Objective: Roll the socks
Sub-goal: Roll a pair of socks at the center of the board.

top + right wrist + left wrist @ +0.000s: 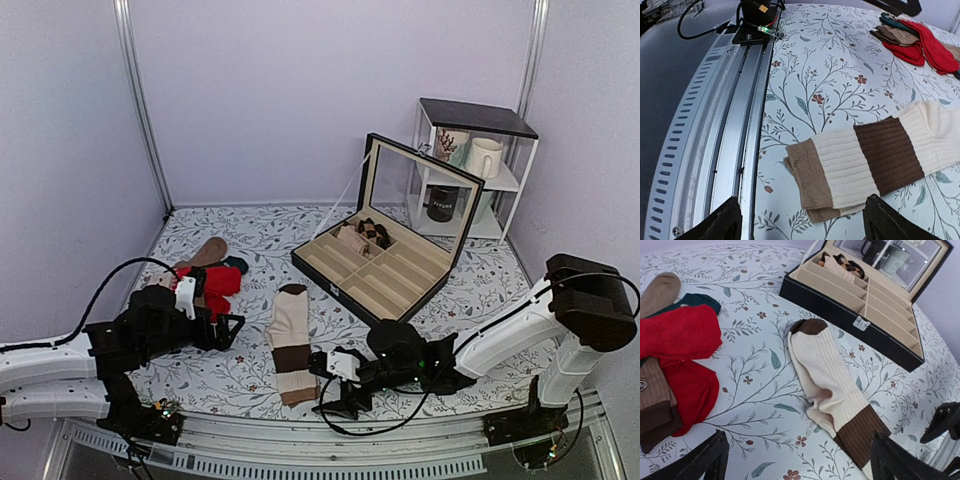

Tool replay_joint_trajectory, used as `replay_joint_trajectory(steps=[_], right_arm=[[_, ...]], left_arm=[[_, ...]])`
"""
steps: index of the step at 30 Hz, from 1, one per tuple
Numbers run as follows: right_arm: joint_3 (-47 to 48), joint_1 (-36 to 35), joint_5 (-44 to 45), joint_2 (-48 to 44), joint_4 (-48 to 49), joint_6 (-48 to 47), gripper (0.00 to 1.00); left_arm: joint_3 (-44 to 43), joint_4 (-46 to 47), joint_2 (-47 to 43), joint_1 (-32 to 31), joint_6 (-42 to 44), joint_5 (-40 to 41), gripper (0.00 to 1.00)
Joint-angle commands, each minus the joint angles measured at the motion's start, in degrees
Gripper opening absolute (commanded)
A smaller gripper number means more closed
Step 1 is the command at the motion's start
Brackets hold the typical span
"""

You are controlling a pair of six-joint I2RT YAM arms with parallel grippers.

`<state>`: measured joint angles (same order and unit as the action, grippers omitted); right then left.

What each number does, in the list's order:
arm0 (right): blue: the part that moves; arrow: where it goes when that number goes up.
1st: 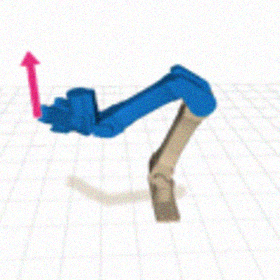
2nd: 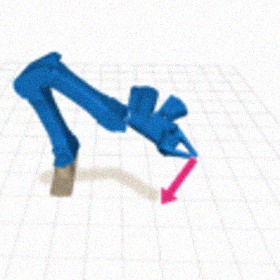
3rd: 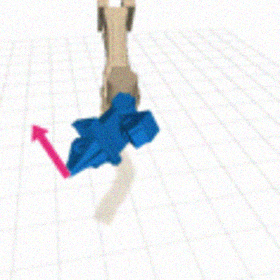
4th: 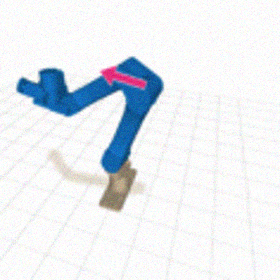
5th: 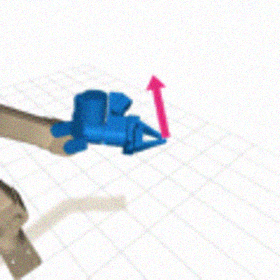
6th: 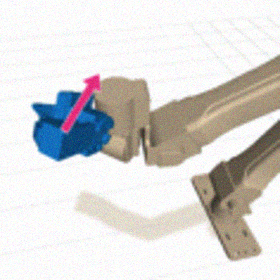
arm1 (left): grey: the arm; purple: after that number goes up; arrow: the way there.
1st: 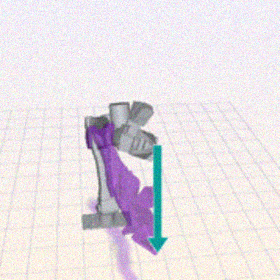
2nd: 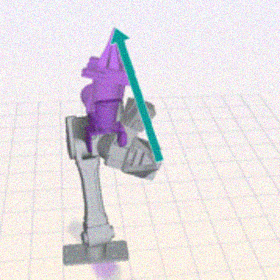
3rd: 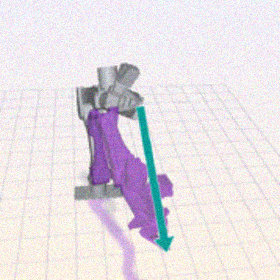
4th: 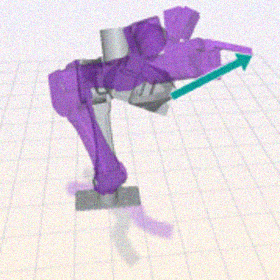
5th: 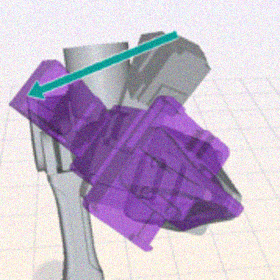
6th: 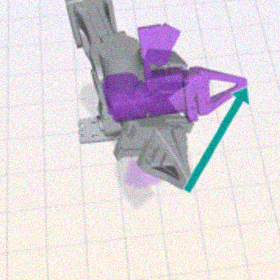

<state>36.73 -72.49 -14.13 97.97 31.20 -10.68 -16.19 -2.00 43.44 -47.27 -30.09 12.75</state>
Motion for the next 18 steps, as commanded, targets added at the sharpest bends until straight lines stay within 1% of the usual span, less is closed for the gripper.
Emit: replay_joint_trajectory(steps=[1,5,8,13,15,18], right_arm=[[3.08,-0.37,-1.47,4.49,4.89,-4.56,0.85],[4.56,-0.37,-3.66,6.71,5.43,-5.57,0.82],[5.14,-0.37,-4.67,8.44,5.56,-6.09,0.8],[5.65,-0.37,-7.47,11.15,5.35,-6.72,0.71],[5.78,-0.37,-7.06,11.76,5.02,-6.94,0.67],[5.48,-0.37,-5.43,12.38,5.0,-7.66,0.66]], left_arm=[[2.45,5.89,-2.09,-1.13,2.93,-5.85,0.99],[3.93,7.97,-3.52,-1.23,4.63,-8.16,1.0],[4.98,9.53,-2.98,-1.16,4.35,-9.1,1.0],[5.0,10.56,-0.67,-1.2,4.69,-9.85,0.99],[4.69,10.82,0.06,-1.31,4.87,-10.26,1.0],[4.33,11.37,0.59,-1.28,5.06,-10.54,1.0]])
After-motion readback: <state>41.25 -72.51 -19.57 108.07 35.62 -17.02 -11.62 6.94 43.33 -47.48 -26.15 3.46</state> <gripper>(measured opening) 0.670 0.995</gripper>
